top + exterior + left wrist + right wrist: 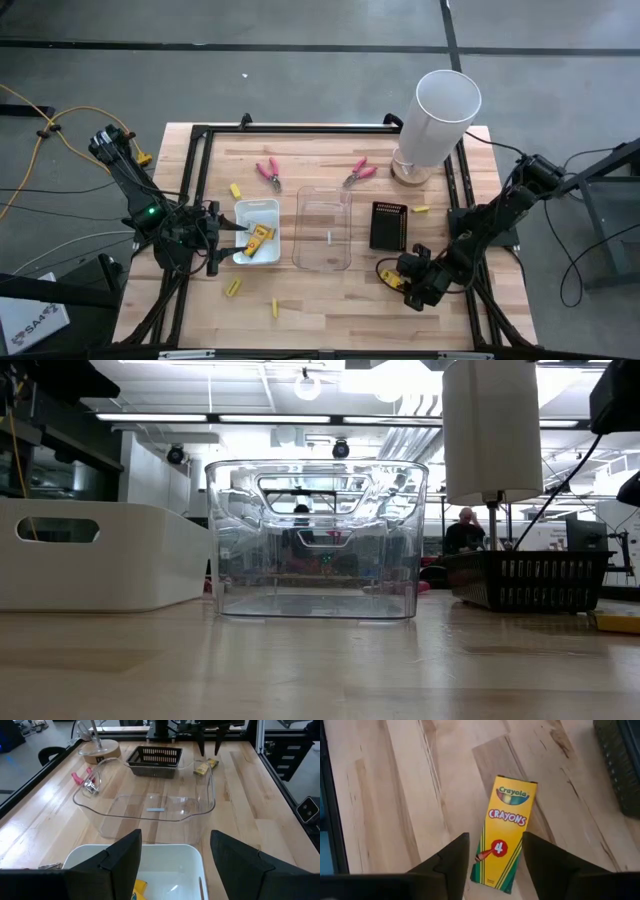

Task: Pick & Place School Supplies
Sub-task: Put the crayon box into the white bin

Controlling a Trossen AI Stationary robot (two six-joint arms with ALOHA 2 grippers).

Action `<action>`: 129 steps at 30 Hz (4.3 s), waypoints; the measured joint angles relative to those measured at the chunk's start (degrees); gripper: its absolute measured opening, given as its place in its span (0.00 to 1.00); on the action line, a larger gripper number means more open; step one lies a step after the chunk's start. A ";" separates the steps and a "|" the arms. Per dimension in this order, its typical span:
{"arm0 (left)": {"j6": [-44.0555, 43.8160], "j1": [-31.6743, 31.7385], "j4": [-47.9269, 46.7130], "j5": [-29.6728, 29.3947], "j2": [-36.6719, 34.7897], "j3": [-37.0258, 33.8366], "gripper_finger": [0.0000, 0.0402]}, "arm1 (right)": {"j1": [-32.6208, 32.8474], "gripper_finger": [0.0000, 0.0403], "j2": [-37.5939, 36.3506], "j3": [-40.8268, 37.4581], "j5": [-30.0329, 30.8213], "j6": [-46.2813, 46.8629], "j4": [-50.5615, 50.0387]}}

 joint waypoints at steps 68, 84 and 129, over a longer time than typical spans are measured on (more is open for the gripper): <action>0.00 -0.02 0.00 2.15 0.00 0.00 0.57 | 0.17 0.41 10.27 0.00 -0.80 4.99 5.77; 0.00 -0.01 -0.01 2.59 0.00 0.00 0.57 | -0.32 0.56 10.27 0.13 -1.00 9.04 4.07; -1.11 -0.02 -0.01 2.62 -0.01 0.00 0.57 | -0.31 0.36 10.27 -1.55 0.20 8.87 6.00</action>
